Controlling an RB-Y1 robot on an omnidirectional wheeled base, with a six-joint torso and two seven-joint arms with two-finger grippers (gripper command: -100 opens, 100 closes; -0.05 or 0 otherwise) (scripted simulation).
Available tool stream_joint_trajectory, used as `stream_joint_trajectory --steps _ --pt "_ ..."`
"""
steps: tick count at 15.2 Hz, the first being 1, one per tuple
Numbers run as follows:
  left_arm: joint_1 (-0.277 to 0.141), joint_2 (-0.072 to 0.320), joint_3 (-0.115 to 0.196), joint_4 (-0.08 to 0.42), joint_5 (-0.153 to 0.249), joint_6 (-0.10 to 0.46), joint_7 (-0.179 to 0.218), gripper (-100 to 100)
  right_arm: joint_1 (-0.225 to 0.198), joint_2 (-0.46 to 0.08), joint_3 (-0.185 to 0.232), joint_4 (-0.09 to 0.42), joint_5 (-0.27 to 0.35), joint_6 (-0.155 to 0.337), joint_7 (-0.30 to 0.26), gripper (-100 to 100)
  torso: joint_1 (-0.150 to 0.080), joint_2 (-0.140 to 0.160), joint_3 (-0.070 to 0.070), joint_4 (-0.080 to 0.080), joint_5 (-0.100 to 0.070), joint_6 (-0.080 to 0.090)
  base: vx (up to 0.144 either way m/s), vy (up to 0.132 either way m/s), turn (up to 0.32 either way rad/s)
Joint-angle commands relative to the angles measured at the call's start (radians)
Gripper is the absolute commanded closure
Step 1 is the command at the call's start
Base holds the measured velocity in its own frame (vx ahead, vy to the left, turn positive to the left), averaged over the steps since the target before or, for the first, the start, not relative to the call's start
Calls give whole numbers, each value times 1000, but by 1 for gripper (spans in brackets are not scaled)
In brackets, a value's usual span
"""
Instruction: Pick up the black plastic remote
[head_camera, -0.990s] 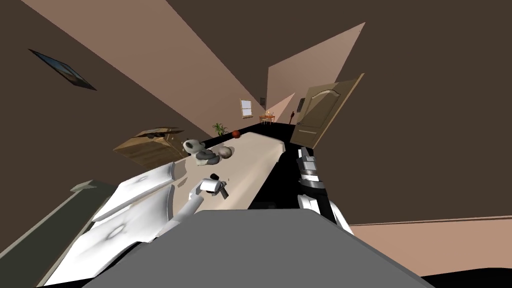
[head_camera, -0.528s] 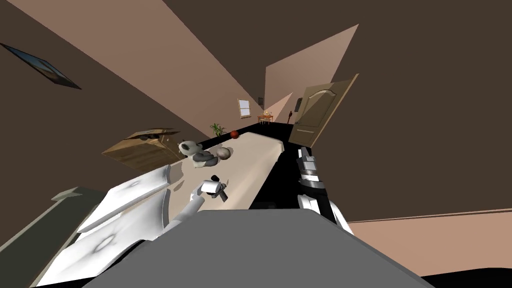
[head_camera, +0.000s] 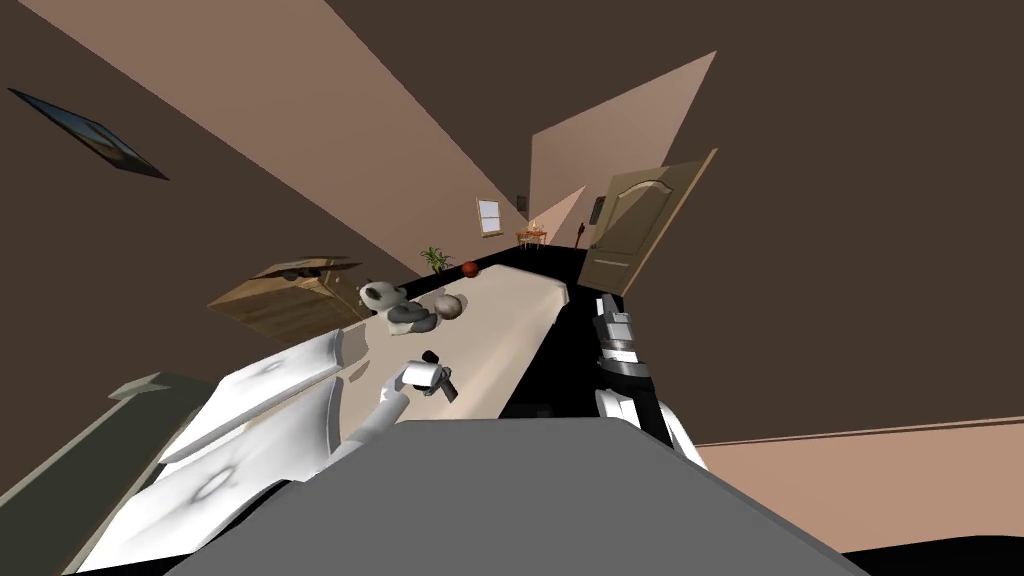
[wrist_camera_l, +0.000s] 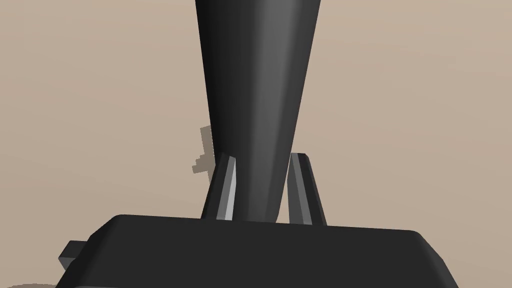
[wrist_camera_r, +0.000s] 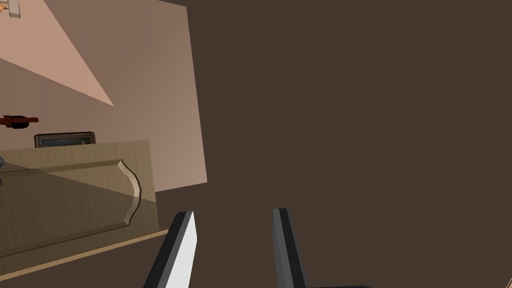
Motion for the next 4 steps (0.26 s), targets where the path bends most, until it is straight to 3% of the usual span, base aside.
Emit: stream_joint_trajectory --steps 1,3,4 --pt "-4 10 4 -28 10 32 -7 100 0 0 0 0 0 0 0 0 0 0 0 0 0 0 -16 -48 85" --pt "-4 20 8 -53 18 57 -12 100 0 0 0 0 0 0 0 0 -2 0 0 0 0 0 -9 -44 51" --pt "-4 13 5 -35 12 37 -8 100 0 0 0 0 0 0 0 0 -2 0 0 0 0 0 -1 -25 18"
